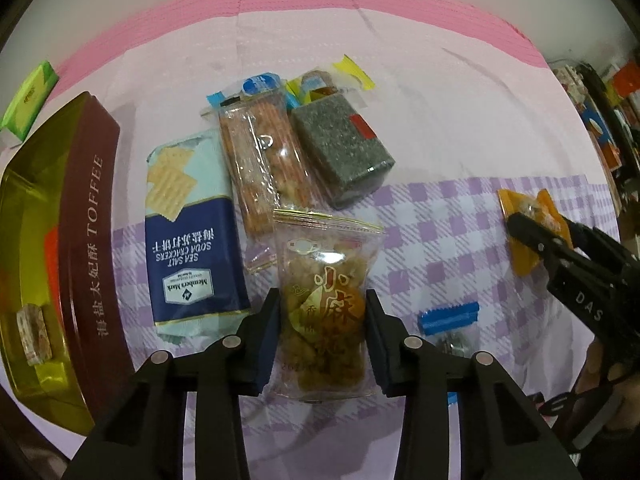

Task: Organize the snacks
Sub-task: 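Carry the clear snack bag into the gold tin and release it with the left gripper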

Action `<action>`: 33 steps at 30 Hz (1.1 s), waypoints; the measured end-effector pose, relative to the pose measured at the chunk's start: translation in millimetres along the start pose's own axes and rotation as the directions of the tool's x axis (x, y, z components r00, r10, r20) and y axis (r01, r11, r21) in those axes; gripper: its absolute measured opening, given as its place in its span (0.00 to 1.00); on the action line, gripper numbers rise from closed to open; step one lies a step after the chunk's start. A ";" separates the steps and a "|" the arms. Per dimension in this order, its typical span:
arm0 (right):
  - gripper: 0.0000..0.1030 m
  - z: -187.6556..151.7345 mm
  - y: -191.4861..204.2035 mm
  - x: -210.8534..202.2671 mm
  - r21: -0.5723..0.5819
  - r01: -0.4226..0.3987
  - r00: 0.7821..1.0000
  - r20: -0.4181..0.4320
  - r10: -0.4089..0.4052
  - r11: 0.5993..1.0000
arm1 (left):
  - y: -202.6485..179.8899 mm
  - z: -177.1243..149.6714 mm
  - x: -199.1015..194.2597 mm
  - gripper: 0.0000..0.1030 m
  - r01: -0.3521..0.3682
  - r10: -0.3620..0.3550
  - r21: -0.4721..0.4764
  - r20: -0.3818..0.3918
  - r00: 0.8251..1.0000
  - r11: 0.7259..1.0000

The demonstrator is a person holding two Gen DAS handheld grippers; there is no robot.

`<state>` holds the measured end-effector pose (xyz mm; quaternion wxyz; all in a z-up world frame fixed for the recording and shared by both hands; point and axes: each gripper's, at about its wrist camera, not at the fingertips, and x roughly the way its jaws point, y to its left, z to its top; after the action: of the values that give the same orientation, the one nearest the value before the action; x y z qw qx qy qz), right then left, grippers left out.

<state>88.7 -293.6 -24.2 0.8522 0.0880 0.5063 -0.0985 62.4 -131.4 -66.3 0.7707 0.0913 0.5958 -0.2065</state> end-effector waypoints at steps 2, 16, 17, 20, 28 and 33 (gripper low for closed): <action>0.39 0.4 -0.1 0.2 0.001 -0.001 1.000 0.000 0.001 1.000 | -0.5 -3.2 -3.2 0.39 0.001 -0.001 0.001 0.003 1.000 1.000; 0.40 0.2 2.5 2.0 -0.001 0.019 1.000 0.002 -0.019 1.000 | 33.1 -13.0 -65.8 0.39 0.022 -0.019 -0.038 0.100 0.995 0.999; 0.40 0.0 2.6 2.3 -0.001 0.020 1.000 0.002 -0.020 1.000 | 41.0 -12.4 -75.4 0.39 0.016 -0.010 -0.051 0.122 0.992 0.999; 0.40 0.0 2.8 3.1 0.000 0.023 1.000 0.002 -0.023 1.000 | 63.9 -10.1 -93.9 0.39 -0.011 0.025 -0.086 0.164 0.986 0.996; 0.40 0.5 4.4 4.3 -0.002 0.032 0.999 0.000 -0.032 0.999 | 131.7 -1.0 -115.0 0.39 -0.087 0.133 -0.226 0.197 0.971 0.970; 0.41 0.4 6.0 4.9 -0.008 0.045 0.999 0.000 -0.045 0.999 | 167.1 -12.1 -105.3 0.39 -0.120 0.173 -0.290 0.164 0.971 0.950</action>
<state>92.9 -288.3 -28.0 0.8501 0.0730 0.5085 -0.1158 101.5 45.4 13.5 0.8418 0.0064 0.5351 -0.0705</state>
